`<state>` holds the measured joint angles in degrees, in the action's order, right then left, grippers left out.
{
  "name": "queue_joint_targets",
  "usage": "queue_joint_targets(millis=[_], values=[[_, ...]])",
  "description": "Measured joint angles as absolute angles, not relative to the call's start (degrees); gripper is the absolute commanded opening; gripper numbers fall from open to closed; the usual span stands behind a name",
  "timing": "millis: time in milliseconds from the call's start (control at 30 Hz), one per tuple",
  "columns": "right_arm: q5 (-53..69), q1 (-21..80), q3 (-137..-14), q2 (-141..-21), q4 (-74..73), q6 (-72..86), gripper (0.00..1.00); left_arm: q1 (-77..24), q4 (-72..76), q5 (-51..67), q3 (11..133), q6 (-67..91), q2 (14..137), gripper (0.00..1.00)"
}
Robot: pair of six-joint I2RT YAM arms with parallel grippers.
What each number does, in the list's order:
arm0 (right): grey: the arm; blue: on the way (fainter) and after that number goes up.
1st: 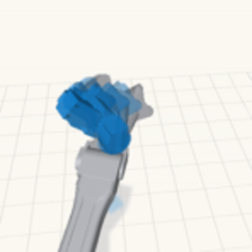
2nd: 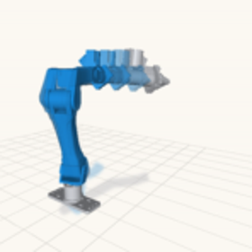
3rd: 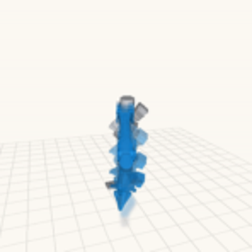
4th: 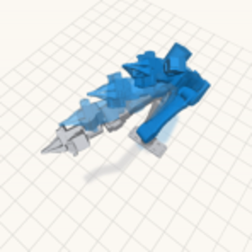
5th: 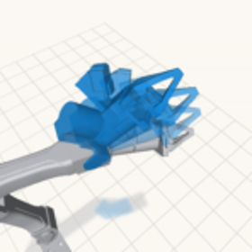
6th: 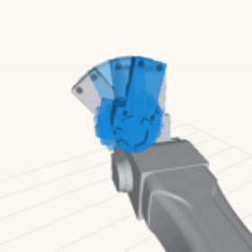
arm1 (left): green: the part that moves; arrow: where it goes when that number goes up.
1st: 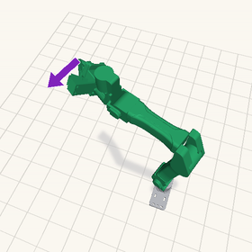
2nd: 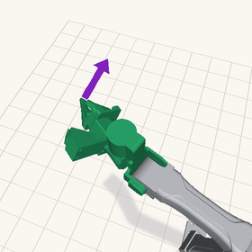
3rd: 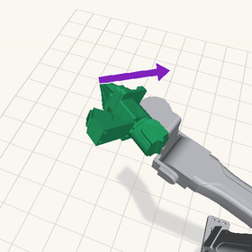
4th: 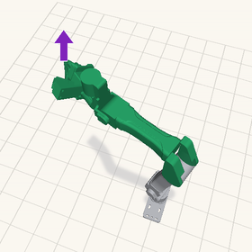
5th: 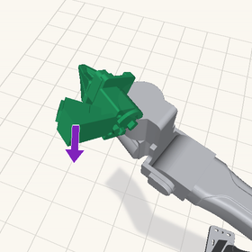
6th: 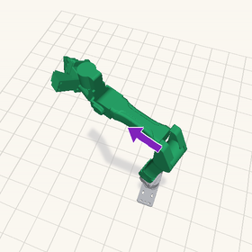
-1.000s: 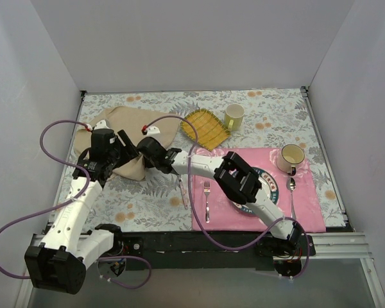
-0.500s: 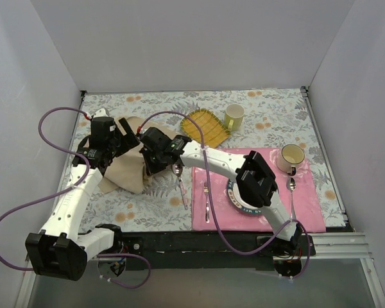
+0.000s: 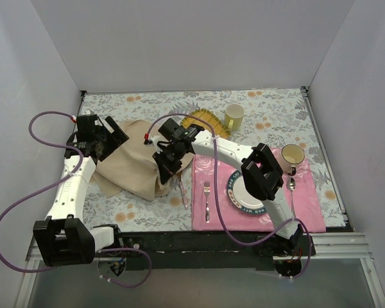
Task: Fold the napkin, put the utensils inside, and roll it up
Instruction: Flatten the napkin out
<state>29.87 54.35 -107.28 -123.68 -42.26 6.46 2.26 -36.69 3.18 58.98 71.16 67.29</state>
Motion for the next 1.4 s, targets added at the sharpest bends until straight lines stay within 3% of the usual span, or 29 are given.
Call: queue_joint_targets(millis=[100,133,267,367,667,1000,1233,1400], values=[[32.5,54.0,-106.7,-123.8,-43.9,4.5,0.27,4.1,-33.7,5.7,58.9,73.5,69.8,0.9],[31.7,54.0,-107.1,-123.8,-44.6,4.3,0.4,4.1,-32.4,6.4,58.8,74.1,70.9,0.9],[27.8,54.0,-111.1,-124.3,-46.3,4.6,0.57,4.5,-28.2,7.7,59.4,75.1,78.5,0.84],[24.4,54.0,-109.8,-123.0,-43.7,6.1,0.67,4.8,-27.9,6.7,62.2,73.0,87.1,0.85],[20.9,50.7,-96.1,-113.0,-30.4,14.3,0.73,4.7,-26.4,-2.1,72.3,62.2,102.0,0.81],[11.4,46.6,-114.7,-128.5,-27.2,16.8,0.71,2.1,-23.9,-9.3,79.4,55.7,111.8,0.77],[8.6,46.9,-111.4,-131.3,-24.5,16.3,0.62,-1.3,-22.7,-14.2,80.9,54.0,116.2,0.45],[7.6,47.0,-110.8,-132.5,-21.6,15.2,0.54,-1.5,-22.2,-18.2,81.7,53.4,117.0,0.36]])
